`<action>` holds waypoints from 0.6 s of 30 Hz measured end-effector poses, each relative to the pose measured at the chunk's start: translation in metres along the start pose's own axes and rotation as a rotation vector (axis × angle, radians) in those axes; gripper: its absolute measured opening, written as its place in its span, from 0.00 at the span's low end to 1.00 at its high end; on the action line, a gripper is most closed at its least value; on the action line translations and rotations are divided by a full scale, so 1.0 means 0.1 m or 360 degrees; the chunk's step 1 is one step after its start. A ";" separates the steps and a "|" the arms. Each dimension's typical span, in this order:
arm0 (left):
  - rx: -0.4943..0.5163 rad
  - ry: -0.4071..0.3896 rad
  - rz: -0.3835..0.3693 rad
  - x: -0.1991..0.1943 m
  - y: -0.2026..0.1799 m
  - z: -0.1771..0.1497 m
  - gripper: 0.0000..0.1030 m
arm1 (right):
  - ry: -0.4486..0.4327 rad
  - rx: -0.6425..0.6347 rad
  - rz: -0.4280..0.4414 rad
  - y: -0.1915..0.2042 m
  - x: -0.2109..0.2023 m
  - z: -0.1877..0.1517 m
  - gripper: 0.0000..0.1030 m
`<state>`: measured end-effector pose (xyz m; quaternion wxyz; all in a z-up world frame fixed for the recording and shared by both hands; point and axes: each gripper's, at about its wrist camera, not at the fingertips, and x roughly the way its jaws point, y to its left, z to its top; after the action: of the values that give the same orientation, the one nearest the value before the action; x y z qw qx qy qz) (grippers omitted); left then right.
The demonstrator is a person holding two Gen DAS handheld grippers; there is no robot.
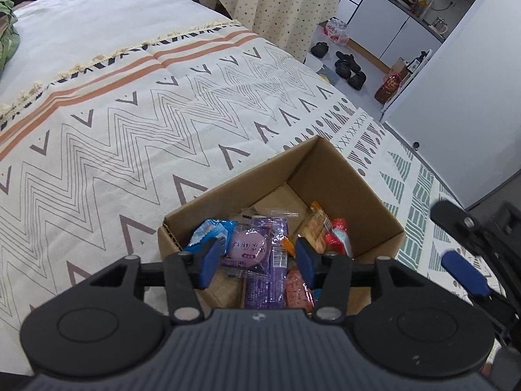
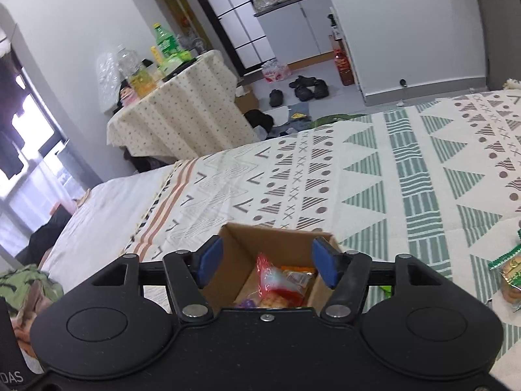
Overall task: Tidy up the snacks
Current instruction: 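Move both tools back over the remaining snacks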
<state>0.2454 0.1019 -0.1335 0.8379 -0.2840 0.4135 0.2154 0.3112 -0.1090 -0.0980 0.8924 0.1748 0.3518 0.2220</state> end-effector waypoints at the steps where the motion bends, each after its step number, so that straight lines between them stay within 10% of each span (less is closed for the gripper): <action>1: 0.0005 -0.0004 0.0006 0.00 -0.01 0.00 0.54 | 0.0001 0.0016 -0.0005 -0.04 -0.01 0.00 0.59; 6: 0.0060 -0.0026 0.0008 -0.02 -0.11 -0.05 0.75 | 0.0017 0.0059 -0.0065 -0.28 -0.13 -0.07 0.59; 18: 0.0319 -0.0019 -0.0070 -0.13 -0.51 -0.32 0.91 | 0.0035 0.0139 -0.0179 -0.82 -0.51 -0.22 0.65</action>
<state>0.2506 0.0413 -0.1236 0.8691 -0.2065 0.4216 0.1561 0.2845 -0.2012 -0.1238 0.8910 0.1910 0.3802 0.1580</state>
